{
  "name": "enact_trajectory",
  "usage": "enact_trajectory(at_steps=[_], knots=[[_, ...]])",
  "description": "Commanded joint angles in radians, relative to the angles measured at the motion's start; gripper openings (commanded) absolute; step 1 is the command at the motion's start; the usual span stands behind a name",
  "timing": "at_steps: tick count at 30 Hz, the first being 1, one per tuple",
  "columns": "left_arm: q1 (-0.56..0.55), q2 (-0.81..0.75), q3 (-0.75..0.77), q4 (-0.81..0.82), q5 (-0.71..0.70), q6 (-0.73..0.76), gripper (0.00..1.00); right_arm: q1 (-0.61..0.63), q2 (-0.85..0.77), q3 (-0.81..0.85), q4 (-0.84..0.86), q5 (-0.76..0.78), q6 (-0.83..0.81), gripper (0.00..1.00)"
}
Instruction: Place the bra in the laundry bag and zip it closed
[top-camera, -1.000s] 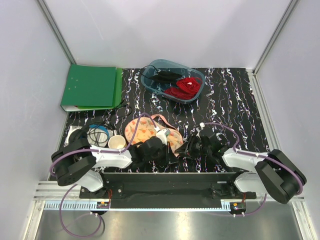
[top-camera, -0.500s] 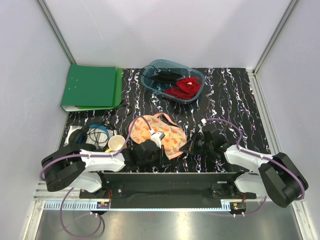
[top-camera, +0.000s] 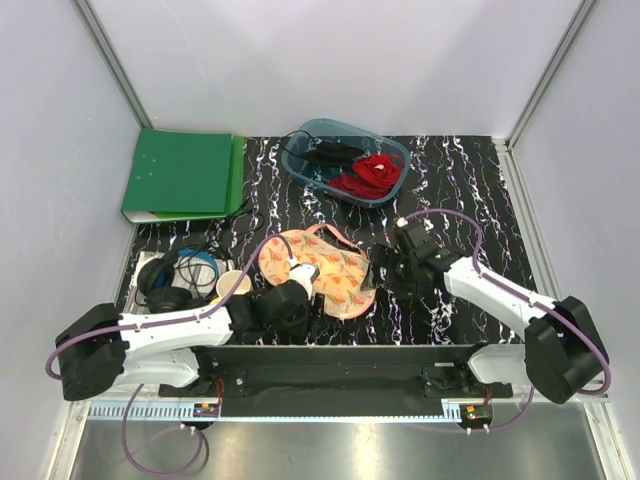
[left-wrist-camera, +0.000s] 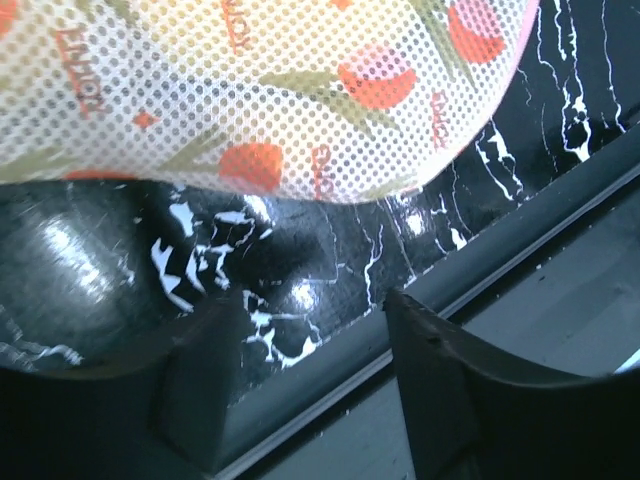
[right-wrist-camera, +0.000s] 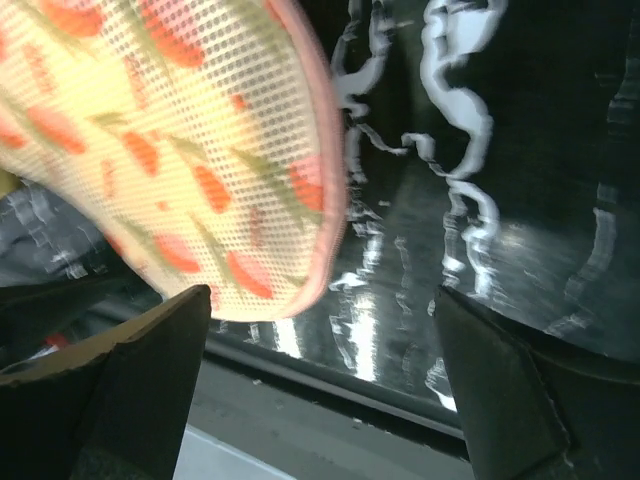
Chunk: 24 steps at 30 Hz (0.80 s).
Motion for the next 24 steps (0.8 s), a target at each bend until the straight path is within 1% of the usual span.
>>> enact_trajectory(at_steps=[1,2,3,4,5,6,7,8,9,10,11,12,13,14,15,16,17,18,19,20,21,22,23,24], knots=[[-0.049,-0.062,0.109,-0.125,-0.137,0.044,0.66,0.103,-0.022,0.157,-0.297,0.287,-0.032,1.00],[-0.064,-0.071,0.135,-0.168,-0.166,0.043,0.68,0.131,-0.011,0.183,-0.367,0.338,-0.017,1.00],[-0.083,-0.103,0.146,-0.193,-0.247,0.035,0.70,0.196,-0.010,0.224,-0.396,0.431,0.015,1.00],[-0.121,-0.123,0.152,-0.230,-0.290,0.015,0.84,0.223,-0.006,0.241,-0.423,0.470,0.033,1.00],[-0.141,-0.143,0.152,-0.247,-0.333,0.002,0.87,0.258,-0.011,0.255,-0.459,0.509,0.053,1.00],[-0.158,-0.171,0.146,-0.259,-0.403,-0.012,0.89,0.324,-0.016,0.269,-0.473,0.593,0.090,1.00],[-0.190,-0.224,0.136,-0.265,-0.431,-0.037,0.91,0.372,-0.028,0.266,-0.476,0.638,0.112,1.00],[-0.205,-0.261,0.102,-0.265,-0.454,-0.052,0.95,0.408,-0.052,0.255,-0.475,0.722,0.133,1.00],[-0.218,-0.293,0.079,-0.259,-0.486,-0.066,0.96,0.453,-0.068,0.246,-0.469,0.773,0.167,1.00],[-0.243,-0.357,0.056,-0.247,-0.500,-0.084,0.97,0.576,-0.100,0.232,-0.454,0.833,0.175,1.00],[-0.262,-0.387,0.007,-0.242,-0.542,-0.092,0.99,0.632,-0.117,0.193,-0.408,0.938,0.184,1.00],[-0.282,-0.419,-0.019,-0.236,-0.562,-0.103,0.99,0.689,-0.135,0.169,-0.385,0.974,0.201,1.00],[-0.325,-0.492,-0.044,-0.225,-0.579,-0.123,0.99,0.762,-0.181,0.143,-0.356,1.002,0.214,1.00],[-0.343,-0.529,-0.097,-0.213,-0.585,-0.121,0.99,0.800,-0.206,0.082,-0.272,1.031,0.218,1.00],[-0.383,-0.575,-0.127,-0.204,-0.586,-0.124,0.99,0.829,-0.230,0.048,-0.227,1.039,0.219,1.00],[-0.400,-0.662,-0.186,-0.172,-0.588,-0.133,0.99,0.860,-0.284,0.012,-0.178,1.038,0.222,1.00],[-0.412,-0.722,-0.222,-0.141,-0.567,-0.129,0.99,0.864,-0.313,-0.063,-0.089,1.021,0.233,1.00],[-0.428,-0.779,-0.261,-0.109,-0.551,-0.127,0.99,0.866,-0.344,-0.102,-0.044,1.007,0.241,1.00],[-0.429,-0.838,-0.342,-0.040,-0.534,-0.115,0.99,0.866,-0.412,-0.145,0.041,0.996,0.247,1.00],[-0.432,-0.976,-0.386,-0.006,-0.495,-0.108,0.99,0.869,-0.451,-0.233,0.083,0.972,0.264,1.00],[-0.435,-1.041,-0.426,0.021,-0.475,-0.101,0.99,0.869,-0.494,-0.280,0.127,0.956,0.265,1.00],[-0.436,-1.120,-0.490,0.047,-0.458,-0.088,0.99,0.869,-0.588,-0.326,0.216,0.938,0.261,1.00],[-0.437,-1.251,-0.522,0.052,-0.427,-0.080,0.99,0.874,-0.642,-0.414,0.256,0.912,0.256,1.00],[-0.437,-1.324,-0.545,0.054,-0.412,-0.054,0.99,0.875,-0.699,-0.465,0.299,0.907,0.250,1.00]])
